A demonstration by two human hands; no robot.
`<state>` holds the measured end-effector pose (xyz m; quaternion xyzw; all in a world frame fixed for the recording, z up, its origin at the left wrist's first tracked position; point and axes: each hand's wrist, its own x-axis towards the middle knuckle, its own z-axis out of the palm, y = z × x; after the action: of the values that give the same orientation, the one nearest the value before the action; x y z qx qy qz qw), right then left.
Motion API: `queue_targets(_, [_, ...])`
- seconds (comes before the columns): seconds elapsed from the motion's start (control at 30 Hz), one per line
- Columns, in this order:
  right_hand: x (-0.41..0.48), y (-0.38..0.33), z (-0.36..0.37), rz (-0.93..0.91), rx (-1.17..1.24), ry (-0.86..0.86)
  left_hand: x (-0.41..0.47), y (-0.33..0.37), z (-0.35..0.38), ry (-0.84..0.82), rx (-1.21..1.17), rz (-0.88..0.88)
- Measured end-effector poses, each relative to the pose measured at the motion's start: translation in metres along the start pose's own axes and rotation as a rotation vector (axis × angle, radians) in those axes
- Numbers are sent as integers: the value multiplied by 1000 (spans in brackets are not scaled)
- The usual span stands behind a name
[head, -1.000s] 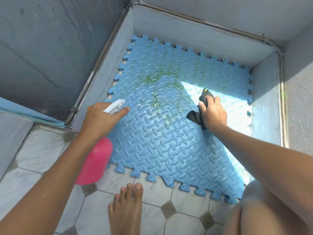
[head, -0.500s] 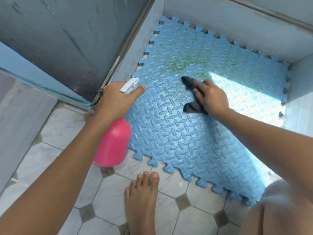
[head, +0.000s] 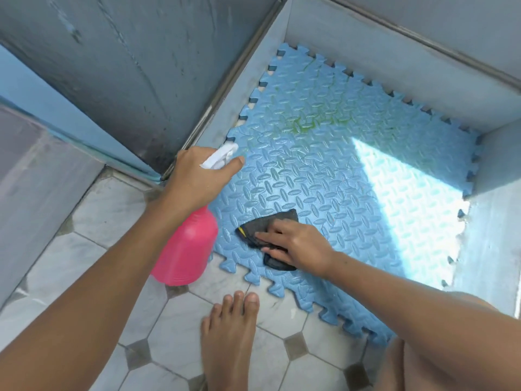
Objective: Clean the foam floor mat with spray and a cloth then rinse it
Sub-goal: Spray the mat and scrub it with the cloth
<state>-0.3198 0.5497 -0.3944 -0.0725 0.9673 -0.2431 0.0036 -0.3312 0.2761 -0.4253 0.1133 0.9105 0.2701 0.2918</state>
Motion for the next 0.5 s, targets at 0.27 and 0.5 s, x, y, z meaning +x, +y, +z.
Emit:
queue_targets(0.27, [6, -14, 0, 159, 47, 52, 134, 141, -150, 139, 170, 251])
queue_targets(0.5, [29, -18, 1, -56, 70, -3, 102, 147, -163, 325, -72, 308])
